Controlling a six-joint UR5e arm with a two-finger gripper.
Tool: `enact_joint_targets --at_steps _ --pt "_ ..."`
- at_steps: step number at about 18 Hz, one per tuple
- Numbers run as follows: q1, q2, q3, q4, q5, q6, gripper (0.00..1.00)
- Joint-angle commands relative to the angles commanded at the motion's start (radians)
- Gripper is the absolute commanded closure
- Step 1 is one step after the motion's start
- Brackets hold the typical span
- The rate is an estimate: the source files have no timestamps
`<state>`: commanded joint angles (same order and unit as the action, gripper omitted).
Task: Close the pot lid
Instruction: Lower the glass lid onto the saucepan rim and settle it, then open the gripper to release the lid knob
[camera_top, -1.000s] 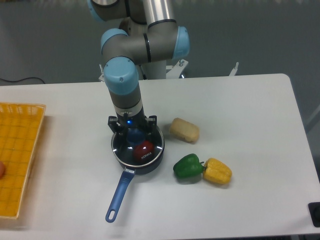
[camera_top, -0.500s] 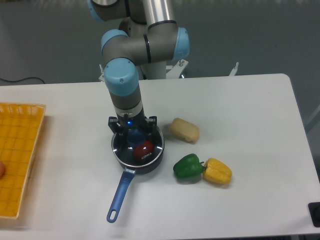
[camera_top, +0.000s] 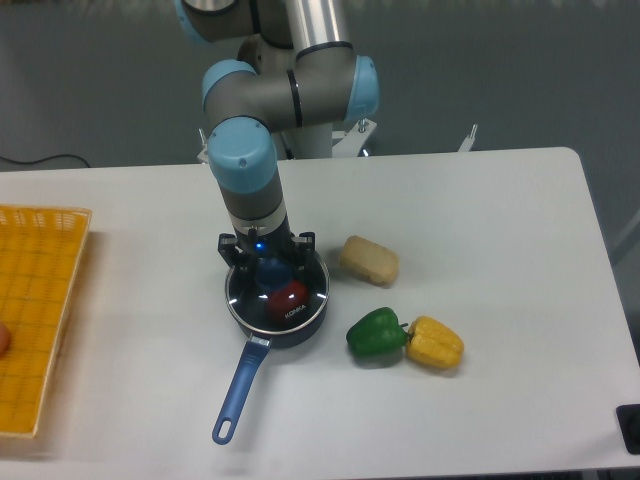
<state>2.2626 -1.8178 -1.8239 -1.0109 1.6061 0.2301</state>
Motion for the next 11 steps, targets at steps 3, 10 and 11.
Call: enact_joint_targets --at_steps 3,10,11 --pt "-0.002 0.0 0.0 0.0 0.009 0.005 0.03" --pt "0.0 0.003 0.005 -0.002 0.011 0.011 0.0" --pt "0.002 0.005 0.015 -0.002 0.011 0.014 0.0"
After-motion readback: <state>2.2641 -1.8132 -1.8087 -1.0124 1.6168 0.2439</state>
